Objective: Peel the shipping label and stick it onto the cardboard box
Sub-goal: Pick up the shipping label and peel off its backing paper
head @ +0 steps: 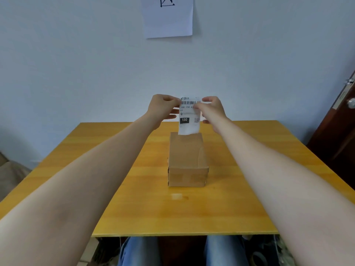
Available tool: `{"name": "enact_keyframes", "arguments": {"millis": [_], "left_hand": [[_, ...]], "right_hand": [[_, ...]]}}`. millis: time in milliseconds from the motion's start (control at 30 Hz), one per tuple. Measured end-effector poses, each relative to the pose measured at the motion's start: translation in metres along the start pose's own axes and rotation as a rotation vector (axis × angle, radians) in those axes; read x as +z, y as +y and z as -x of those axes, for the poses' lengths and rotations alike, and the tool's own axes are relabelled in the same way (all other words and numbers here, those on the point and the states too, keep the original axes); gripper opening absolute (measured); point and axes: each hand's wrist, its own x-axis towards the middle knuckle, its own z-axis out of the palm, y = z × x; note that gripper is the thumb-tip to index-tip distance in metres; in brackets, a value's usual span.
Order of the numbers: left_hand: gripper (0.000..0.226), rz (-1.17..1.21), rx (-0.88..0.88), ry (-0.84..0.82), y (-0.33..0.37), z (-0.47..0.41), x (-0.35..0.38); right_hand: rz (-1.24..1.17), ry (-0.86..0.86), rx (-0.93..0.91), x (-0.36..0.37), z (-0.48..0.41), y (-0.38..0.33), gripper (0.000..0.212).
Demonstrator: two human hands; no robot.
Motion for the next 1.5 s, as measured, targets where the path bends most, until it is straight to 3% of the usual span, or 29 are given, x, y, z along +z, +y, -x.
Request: {"name": "enact_keyframes", "arguments": {"millis": [67,167,367,800,1267,1500], "left_hand": [[0.013,0.022,0.01,0.018,0.001,0.0,-0.002],[0.009,0.067,0.017,0.025,0.001,0.002,-0.002],[0.019,0.112,0.02,-0.045,-0.006,0.003,0.003],[0.019,0.118,0.052,-0.119,-0.008,-0.002,0.016],[0.022,0.147,0.026,-0.172,-0.009,-0.01,0.038],[0.025,0.173,-0.001,-0.171,-0.011,-0.014,0.043]], "right_hand": [[0.111,0.098,-0.115,0.005,0.0,-0.007,0.032],[0.174,0.069,-0.227,0.009,0.006,-0.016,0.008],[0.201,-0.143,-0.142,0.01,0.018,-0.015,0.025],[0.083,-0.101,-0.107,-0.003,0.016,-0.012,0.035],[0.049,-0.083,-0.109,-0.021,0.006,0.003,0.027],[0.092,-0.108,-0.199,-0.027,0.003,0.009,0.024]]}}
